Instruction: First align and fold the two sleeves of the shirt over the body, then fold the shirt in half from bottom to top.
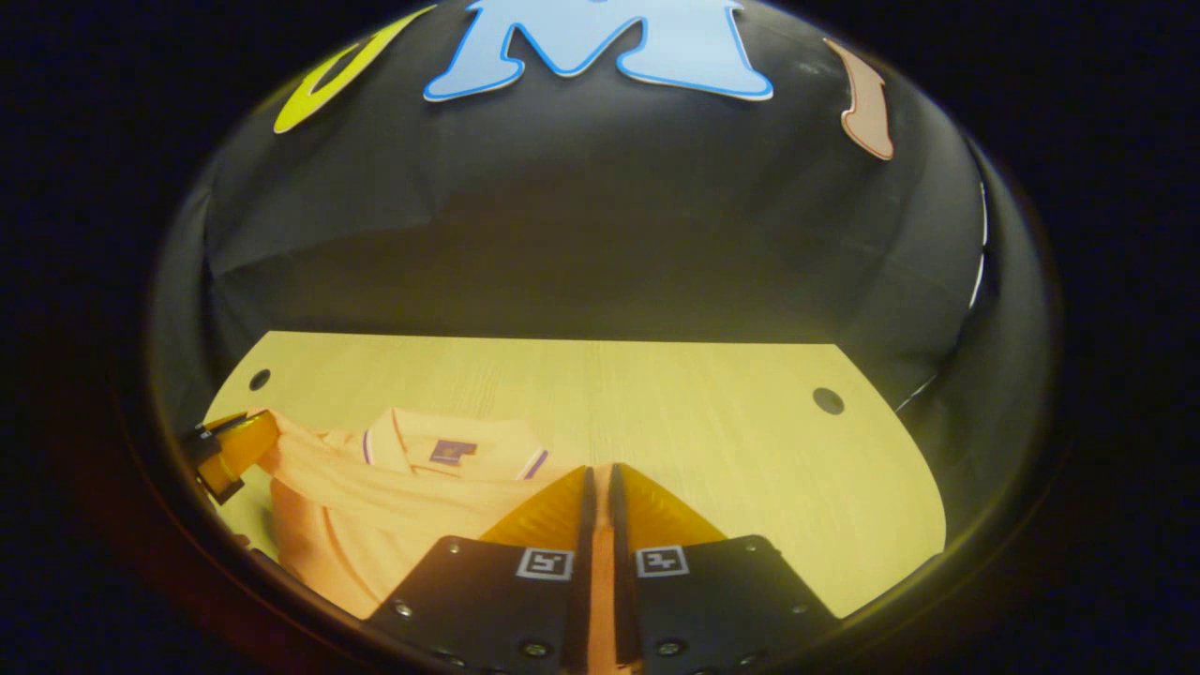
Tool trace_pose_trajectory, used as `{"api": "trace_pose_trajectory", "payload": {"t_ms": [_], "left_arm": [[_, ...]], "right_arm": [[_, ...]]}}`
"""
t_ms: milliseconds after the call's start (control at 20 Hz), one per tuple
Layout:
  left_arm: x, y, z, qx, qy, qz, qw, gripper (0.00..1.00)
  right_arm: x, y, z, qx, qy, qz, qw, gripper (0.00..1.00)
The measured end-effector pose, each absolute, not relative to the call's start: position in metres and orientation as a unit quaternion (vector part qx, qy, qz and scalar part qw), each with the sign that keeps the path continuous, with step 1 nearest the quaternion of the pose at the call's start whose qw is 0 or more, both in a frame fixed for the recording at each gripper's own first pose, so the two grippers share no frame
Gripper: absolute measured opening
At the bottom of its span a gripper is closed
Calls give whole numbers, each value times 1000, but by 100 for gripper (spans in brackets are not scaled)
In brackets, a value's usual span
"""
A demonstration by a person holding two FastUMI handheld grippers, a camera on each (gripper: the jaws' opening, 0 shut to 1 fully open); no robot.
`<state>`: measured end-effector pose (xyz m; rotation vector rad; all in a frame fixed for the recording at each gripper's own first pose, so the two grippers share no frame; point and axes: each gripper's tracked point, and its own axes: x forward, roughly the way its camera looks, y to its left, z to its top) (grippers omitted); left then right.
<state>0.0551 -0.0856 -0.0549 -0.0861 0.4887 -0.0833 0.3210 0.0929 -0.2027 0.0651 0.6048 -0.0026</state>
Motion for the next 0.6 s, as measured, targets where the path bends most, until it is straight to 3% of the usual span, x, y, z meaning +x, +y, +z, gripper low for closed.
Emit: {"api": "trace_pose_trajectory", "payload": {"t_ms": [50,100,150,200,250,350,400,500,550,600], "left_arm": [[53,-85,-50,-42,239,-41,969,17],[51,-84,-46,-38,234,-38,971,28],[55,-80,-37,-33,230,-38,972,30],[51,-78,-32,-26,227,-37,973,26],[48,-77,-27,-20,224,-36,974,26],[37,-76,-17,-11,220,-37,975,36],[30,-74,-10,-8,215,-37,976,44],[16,-72,4,-4,207,-36,978,42],[9,-73,12,-3,201,-38,979,49],[3,-72,19,0,193,-37,980,55]], "right_arm": [[318,93,-198,30,294,0,955,19],[314,92,-192,28,288,2,957,24],[312,91,-187,25,283,3,959,26],[307,90,-182,23,278,5,960,33],[302,89,-177,22,275,6,961,36],[294,90,-169,25,266,12,964,40],[288,90,-163,26,262,12,965,46],[276,89,-151,33,249,14,968,46],[268,90,-144,38,242,20,969,48],[260,90,-136,41,233,21,971,63]]}}
